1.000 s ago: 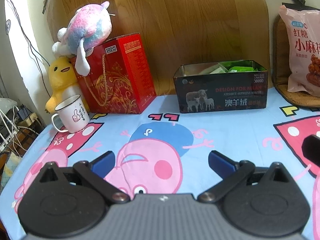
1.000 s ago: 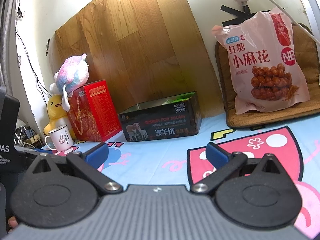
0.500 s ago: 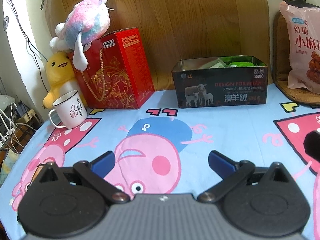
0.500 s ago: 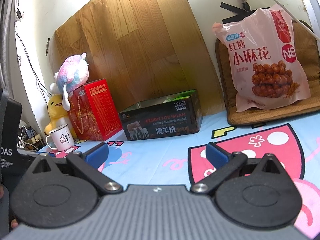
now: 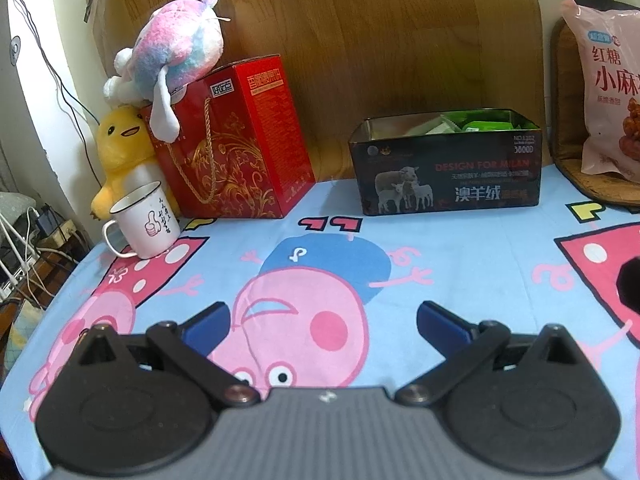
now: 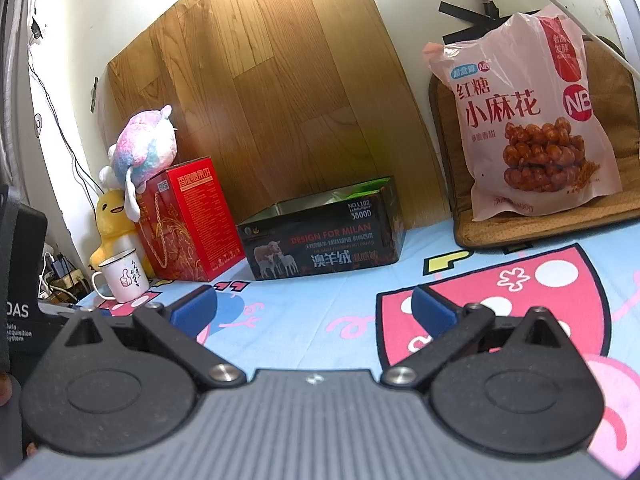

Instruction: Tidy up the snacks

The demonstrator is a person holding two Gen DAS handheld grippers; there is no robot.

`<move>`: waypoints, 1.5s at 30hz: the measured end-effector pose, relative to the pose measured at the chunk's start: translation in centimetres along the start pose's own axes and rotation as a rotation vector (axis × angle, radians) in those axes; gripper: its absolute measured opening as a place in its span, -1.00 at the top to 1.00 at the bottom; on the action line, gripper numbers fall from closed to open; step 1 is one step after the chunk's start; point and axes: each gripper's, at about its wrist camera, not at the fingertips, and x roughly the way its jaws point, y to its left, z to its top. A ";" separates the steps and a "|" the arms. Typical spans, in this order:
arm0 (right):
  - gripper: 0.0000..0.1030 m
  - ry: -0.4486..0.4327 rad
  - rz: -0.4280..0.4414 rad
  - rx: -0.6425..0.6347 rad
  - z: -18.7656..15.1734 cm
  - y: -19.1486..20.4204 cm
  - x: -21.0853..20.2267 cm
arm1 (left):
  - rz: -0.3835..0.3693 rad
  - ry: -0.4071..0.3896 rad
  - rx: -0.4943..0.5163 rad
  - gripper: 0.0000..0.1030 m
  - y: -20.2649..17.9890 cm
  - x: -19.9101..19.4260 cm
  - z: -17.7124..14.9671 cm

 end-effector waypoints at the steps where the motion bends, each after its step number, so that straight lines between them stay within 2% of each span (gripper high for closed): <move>1: -1.00 0.000 0.000 0.000 0.0 0.0 0.0 | 0.001 -0.001 0.001 -1.00 0.0 0.0 0.0; 45: -1.00 0.002 -0.001 0.002 -0.1 0.0 0.1 | -0.013 -0.005 0.015 -1.00 -0.4 -0.1 0.0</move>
